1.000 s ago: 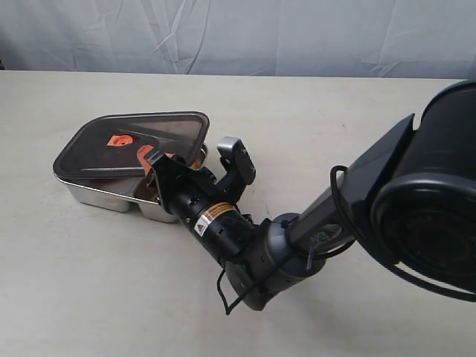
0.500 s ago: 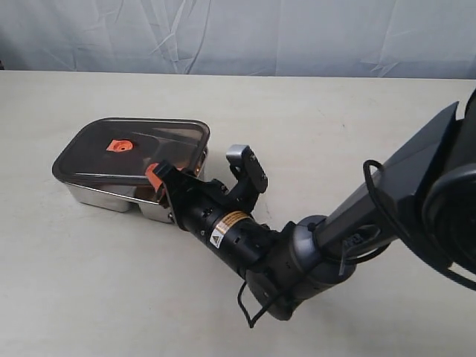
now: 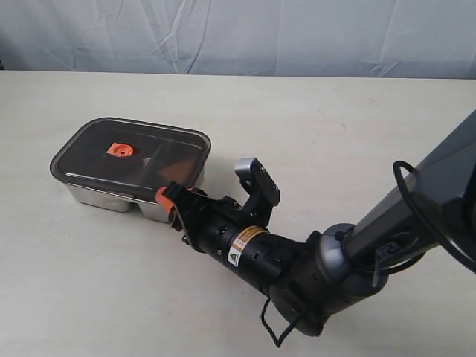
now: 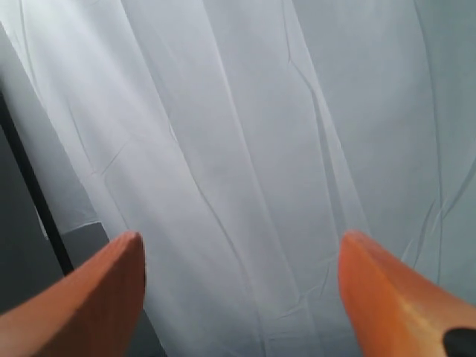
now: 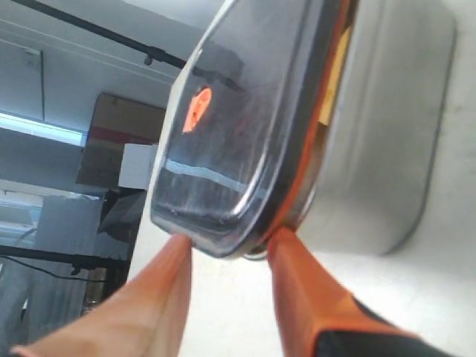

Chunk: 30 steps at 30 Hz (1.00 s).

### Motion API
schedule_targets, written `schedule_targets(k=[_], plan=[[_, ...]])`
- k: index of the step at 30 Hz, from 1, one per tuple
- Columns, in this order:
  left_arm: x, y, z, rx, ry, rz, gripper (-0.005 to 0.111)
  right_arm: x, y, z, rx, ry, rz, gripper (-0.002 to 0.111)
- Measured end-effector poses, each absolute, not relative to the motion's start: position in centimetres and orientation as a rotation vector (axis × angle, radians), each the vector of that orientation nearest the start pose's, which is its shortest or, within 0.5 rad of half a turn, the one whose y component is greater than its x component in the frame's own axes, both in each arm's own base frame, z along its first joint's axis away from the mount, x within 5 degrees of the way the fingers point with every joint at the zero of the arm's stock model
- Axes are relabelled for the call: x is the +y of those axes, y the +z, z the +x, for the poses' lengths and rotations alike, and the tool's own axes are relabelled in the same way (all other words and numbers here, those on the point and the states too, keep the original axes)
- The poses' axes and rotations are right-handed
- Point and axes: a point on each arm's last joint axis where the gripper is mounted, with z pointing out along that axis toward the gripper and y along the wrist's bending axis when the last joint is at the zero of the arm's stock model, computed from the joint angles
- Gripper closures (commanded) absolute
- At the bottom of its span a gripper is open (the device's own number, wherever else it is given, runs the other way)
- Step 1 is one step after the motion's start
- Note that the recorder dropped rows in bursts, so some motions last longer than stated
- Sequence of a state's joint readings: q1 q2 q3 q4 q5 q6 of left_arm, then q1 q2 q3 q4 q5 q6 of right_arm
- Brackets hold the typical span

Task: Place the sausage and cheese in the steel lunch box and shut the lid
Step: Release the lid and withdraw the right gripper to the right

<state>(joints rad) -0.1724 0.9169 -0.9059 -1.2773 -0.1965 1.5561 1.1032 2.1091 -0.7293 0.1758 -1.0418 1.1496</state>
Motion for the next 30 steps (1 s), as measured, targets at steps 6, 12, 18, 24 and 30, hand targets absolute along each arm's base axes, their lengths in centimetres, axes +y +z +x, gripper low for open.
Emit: schedule_targets(k=[6, 12, 18, 24, 30], plan=[[-1.7, 42.4, 19.6, 1.433, 0.227, 0.174, 0.038, 29.8, 8.4, 16.9, 2.131, 1.377, 0.304, 0.071], [-1.7, 42.4, 19.6, 1.433, 0.227, 0.174, 0.038, 28.1, 9.0, 16.6, 2.111, 1.327, 0.356, 0.071], [-1.7, 42.4, 19.6, 1.433, 0.227, 0.174, 0.038, 26.5, 10.6, 17.5, 2.040, 1.264, 0.384, 0.099], [-1.7, 42.4, 19.6, 1.433, 0.227, 0.174, 0.038, 24.9, 12.6, 19.4, 1.932, 1.168, 0.413, 0.109], [-1.7, 42.4, 19.6, 1.433, 0.227, 0.174, 0.038, 24.2, 13.0, 20.2, 1.915, 1.114, 0.413, 0.109]])
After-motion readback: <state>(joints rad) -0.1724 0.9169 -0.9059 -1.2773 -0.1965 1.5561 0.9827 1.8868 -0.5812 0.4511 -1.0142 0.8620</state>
